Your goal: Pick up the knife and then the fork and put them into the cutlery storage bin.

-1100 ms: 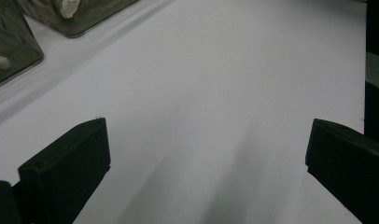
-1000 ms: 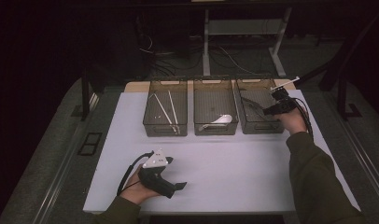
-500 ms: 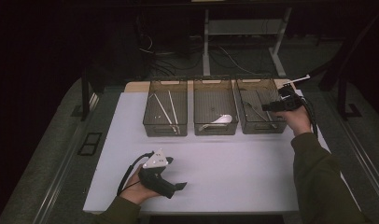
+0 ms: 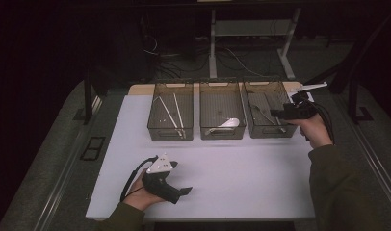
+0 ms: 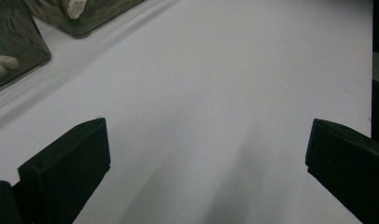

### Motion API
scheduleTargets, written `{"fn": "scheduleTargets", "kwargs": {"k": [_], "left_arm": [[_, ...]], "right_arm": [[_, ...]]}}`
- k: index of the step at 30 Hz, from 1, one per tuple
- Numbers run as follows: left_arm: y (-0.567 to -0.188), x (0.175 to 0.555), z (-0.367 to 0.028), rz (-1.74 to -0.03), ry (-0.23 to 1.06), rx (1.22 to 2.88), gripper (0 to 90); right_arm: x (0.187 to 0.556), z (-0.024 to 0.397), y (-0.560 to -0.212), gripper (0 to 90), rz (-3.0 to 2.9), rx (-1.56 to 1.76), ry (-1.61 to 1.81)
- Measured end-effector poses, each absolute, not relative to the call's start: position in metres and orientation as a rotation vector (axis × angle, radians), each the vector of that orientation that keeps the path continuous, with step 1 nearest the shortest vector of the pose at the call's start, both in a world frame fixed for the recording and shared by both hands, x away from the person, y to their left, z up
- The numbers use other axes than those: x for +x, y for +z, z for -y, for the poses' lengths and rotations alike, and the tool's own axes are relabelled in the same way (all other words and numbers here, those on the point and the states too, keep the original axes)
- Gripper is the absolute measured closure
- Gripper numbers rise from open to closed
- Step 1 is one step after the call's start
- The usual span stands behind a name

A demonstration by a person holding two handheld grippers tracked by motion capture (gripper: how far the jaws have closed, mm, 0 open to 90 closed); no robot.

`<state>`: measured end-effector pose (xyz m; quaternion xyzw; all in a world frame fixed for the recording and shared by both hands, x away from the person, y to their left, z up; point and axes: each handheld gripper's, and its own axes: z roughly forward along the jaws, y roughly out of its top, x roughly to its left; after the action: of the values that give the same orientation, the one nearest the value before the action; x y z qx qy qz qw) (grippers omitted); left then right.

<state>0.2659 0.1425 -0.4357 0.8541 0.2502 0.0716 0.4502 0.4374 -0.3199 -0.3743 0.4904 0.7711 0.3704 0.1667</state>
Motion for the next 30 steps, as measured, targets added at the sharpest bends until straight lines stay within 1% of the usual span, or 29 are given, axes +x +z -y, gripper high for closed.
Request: {"fn": "scheduleTargets", "kwargs": {"k": [8,15,30], "left_arm": [[-0.435,0.266,-0.144,-0.622,0.185,2.108,0.0],[-0.436,0.266,-0.144,-0.621,0.187,2.107,0.0],[-0.436,0.266,-0.146,-0.622,0.205,2.103,0.0]], "right_arm": [[0.423,0.321,-0.374,26.3,-2.167,1.350,1.147],[0.400,0.314,-0.374,21.2,-2.176,1.278,1.224],[0.349,0.300,-0.379,20.3,-2.192,1.184,1.315]]}}
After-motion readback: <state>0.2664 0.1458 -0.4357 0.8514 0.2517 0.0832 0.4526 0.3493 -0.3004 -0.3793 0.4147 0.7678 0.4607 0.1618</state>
